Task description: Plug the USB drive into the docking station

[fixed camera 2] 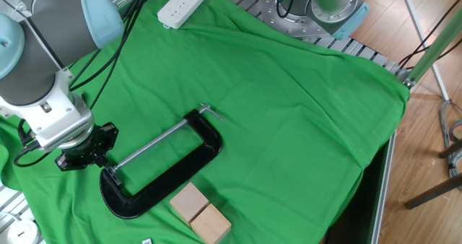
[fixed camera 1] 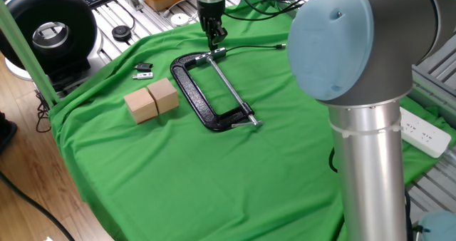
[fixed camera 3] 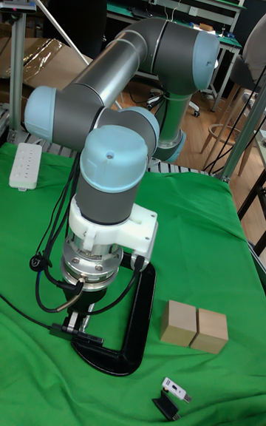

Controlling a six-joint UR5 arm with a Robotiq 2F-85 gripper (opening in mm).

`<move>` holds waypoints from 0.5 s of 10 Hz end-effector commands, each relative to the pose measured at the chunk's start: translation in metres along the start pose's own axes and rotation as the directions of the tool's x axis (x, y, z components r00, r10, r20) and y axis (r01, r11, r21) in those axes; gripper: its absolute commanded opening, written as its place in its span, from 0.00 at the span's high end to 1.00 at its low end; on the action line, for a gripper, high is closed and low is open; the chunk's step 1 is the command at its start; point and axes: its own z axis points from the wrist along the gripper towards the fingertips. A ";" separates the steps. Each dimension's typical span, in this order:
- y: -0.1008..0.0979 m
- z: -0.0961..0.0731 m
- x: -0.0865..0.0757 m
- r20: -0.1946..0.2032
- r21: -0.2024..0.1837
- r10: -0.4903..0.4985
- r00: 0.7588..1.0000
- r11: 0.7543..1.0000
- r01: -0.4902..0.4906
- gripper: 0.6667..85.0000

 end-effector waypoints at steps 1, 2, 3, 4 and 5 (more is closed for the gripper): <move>-0.001 0.005 -0.009 0.031 0.000 0.013 0.999 1.000 -0.013 0.99; -0.001 0.006 -0.010 0.033 0.001 0.015 0.999 1.000 -0.015 0.99; -0.001 0.006 -0.009 0.036 -0.001 0.015 0.999 1.000 -0.014 0.99; -0.002 0.007 -0.006 0.029 0.005 0.012 1.000 1.000 -0.012 0.99; -0.003 0.007 -0.005 0.028 0.006 0.010 1.000 1.000 -0.010 0.99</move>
